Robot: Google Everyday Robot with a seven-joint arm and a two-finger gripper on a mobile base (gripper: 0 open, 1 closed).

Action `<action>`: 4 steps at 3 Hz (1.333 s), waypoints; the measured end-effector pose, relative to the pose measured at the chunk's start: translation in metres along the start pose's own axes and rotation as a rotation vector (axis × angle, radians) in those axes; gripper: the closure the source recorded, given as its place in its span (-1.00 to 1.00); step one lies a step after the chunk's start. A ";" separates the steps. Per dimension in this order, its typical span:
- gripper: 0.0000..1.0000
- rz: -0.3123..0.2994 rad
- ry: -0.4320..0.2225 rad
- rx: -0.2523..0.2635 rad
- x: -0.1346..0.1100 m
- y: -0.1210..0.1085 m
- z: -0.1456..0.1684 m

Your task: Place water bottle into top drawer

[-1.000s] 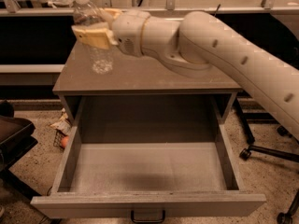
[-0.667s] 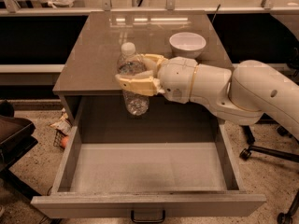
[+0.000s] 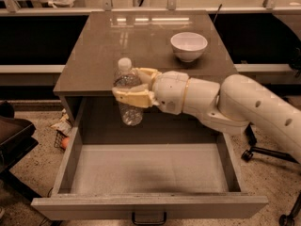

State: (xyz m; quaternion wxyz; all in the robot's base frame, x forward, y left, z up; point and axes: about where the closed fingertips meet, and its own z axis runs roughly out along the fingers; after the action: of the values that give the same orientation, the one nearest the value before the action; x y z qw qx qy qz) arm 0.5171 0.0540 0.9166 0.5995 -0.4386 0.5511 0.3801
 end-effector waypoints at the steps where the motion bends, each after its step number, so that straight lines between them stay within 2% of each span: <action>1: 1.00 0.056 0.002 -0.103 0.074 0.027 0.026; 2: 1.00 0.074 0.001 -0.163 0.111 0.045 0.043; 3: 1.00 0.095 0.009 -0.194 0.145 0.067 0.052; 4: 1.00 0.116 0.019 -0.202 0.178 0.083 0.056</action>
Offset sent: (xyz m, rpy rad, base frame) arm -0.0248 0.0728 -0.1629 0.0071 0.0982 0.2288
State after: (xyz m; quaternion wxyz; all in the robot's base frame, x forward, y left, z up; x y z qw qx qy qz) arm 0.4760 0.1285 0.7307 0.5238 -0.4679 0.5402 0.4636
